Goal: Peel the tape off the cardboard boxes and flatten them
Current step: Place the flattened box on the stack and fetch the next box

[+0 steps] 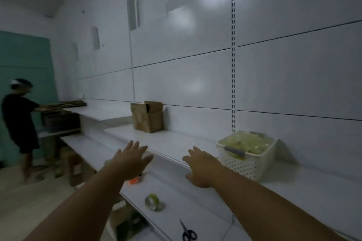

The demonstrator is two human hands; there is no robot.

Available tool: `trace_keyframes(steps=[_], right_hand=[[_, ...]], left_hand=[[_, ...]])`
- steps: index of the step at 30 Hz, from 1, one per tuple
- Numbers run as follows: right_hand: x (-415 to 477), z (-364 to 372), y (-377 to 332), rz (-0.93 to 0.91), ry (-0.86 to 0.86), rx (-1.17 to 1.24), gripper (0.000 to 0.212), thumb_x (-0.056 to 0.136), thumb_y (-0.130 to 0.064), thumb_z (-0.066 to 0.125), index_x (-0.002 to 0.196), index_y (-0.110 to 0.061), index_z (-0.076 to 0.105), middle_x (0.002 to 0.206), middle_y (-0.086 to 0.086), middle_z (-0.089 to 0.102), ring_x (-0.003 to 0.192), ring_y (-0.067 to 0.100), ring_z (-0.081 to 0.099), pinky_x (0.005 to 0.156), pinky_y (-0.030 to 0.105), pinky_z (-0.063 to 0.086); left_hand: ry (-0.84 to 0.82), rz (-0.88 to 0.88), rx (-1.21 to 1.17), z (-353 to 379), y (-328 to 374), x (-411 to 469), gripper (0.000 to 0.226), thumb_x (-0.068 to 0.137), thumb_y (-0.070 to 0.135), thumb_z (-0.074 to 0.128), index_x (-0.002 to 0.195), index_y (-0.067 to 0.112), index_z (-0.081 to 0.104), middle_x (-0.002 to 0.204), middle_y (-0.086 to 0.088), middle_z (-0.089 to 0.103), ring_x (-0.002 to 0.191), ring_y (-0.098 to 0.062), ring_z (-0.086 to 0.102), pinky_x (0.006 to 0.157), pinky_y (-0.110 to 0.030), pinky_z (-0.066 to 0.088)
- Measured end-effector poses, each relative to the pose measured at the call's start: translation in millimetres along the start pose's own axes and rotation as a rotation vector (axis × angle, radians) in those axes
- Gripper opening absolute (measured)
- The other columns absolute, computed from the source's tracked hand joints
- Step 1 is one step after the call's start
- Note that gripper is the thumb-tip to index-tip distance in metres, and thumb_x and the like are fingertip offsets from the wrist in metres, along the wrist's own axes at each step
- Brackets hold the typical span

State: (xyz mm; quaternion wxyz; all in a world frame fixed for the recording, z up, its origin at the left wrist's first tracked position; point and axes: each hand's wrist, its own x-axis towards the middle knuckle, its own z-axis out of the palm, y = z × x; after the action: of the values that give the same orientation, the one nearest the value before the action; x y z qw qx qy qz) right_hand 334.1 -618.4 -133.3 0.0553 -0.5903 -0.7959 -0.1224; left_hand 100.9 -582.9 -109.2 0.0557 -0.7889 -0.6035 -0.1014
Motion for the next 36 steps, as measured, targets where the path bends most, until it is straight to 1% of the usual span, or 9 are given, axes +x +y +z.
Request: trace_keyframes(steps=[3,5,12,17,20,25,30,33,36], right_hand=[[47,20,-17,-0.034,-0.065,0.024,0.063,0.094,-0.042,0.042,0.147,-0.018,0.018,0.157,0.012,0.006,0.145,0.027,0.0,0.116,0.043,0.012],[81,27,-27,-0.06,-0.083,0.054,0.065,0.094,-0.043,0.042,0.148,-0.019,0.015,0.158,0.012,0.004,0.145,0.027,-0.001,0.115,0.043,0.011],[201,48,-57,-0.157,-0.067,0.18,0.06,0.093,-0.04,0.045,0.144,-0.02,0.022,0.152,0.01,0.021,0.142,0.032,0.011,0.111,0.044,0.023],[281,71,-68,-0.2,-0.084,0.25,0.061,0.092,-0.039,0.046,0.145,-0.02,0.022,0.15,0.008,0.027,0.138,0.025,0.024,0.109,0.04,0.029],[318,92,-88,-0.215,-0.124,0.225,0.059,0.092,-0.038,0.047,0.144,-0.019,0.026,0.148,0.009,0.029,0.136,0.025,0.028,0.109,0.038,0.029],[385,106,-129,-0.259,-0.068,0.198,0.058,0.094,-0.042,0.044,0.144,-0.021,0.024,0.15,0.008,0.026,0.138,0.025,0.023,0.11,0.04,0.028],[440,108,-136,-0.134,-0.155,0.156,0.065,0.094,-0.044,0.044,0.148,-0.021,0.015,0.157,0.008,0.012,0.143,0.026,0.014,0.113,0.041,0.022],[463,115,-124,-0.025,-0.141,0.196,0.067,0.094,-0.046,0.043,0.149,-0.023,0.012,0.159,0.006,0.005,0.145,0.022,0.009,0.115,0.039,0.016],[473,133,-111,0.062,-0.139,0.17,0.068,0.094,-0.047,0.043,0.149,-0.024,0.01,0.159,0.004,0.001,0.145,0.021,0.007,0.116,0.039,0.017]], left_hand=[[-0.031,-0.028,0.035,19,-37,10,0.062,0.095,0.056,0.025,0.148,0.027,0.014,0.159,-0.003,0.001,0.146,-0.02,-0.006,0.116,-0.047,0.005],[-0.043,-0.054,0.077,28,-61,24,0.062,0.094,0.058,0.025,0.148,0.029,0.016,0.159,-0.002,0.002,0.145,-0.021,-0.006,0.115,-0.048,0.004],[-0.025,-0.109,0.166,29,-136,99,0.062,0.091,0.061,0.025,0.146,0.032,0.02,0.159,-0.002,0.007,0.145,-0.022,-0.006,0.114,-0.05,0.002],[0.02,-0.123,0.132,30,-193,138,0.063,0.09,0.06,0.023,0.145,0.03,0.024,0.158,-0.003,0.01,0.146,-0.023,0.0,0.116,-0.05,0.008],[-0.009,-0.147,0.189,39,-235,151,0.062,0.092,0.06,0.023,0.146,0.031,0.021,0.158,-0.001,0.008,0.146,-0.021,-0.001,0.115,-0.048,0.008],[-0.015,-0.123,0.164,50,-302,201,0.061,0.092,0.059,0.026,0.146,0.031,0.018,0.158,-0.002,0.006,0.145,-0.021,-0.004,0.114,-0.047,0.005],[0.003,-0.021,0.099,63,-351,274,0.061,0.093,0.059,0.024,0.147,0.029,0.019,0.159,-0.003,0.007,0.146,-0.022,-0.002,0.115,-0.047,0.005],[-0.004,0.074,0.037,75,-367,312,0.061,0.093,0.058,0.026,0.147,0.029,0.02,0.159,-0.003,0.008,0.146,-0.021,-0.002,0.116,-0.046,0.006],[-0.026,0.146,-0.029,91,-374,346,0.061,0.094,0.055,0.028,0.147,0.026,0.021,0.159,-0.004,0.009,0.146,-0.022,0.0,0.116,-0.045,0.008]])
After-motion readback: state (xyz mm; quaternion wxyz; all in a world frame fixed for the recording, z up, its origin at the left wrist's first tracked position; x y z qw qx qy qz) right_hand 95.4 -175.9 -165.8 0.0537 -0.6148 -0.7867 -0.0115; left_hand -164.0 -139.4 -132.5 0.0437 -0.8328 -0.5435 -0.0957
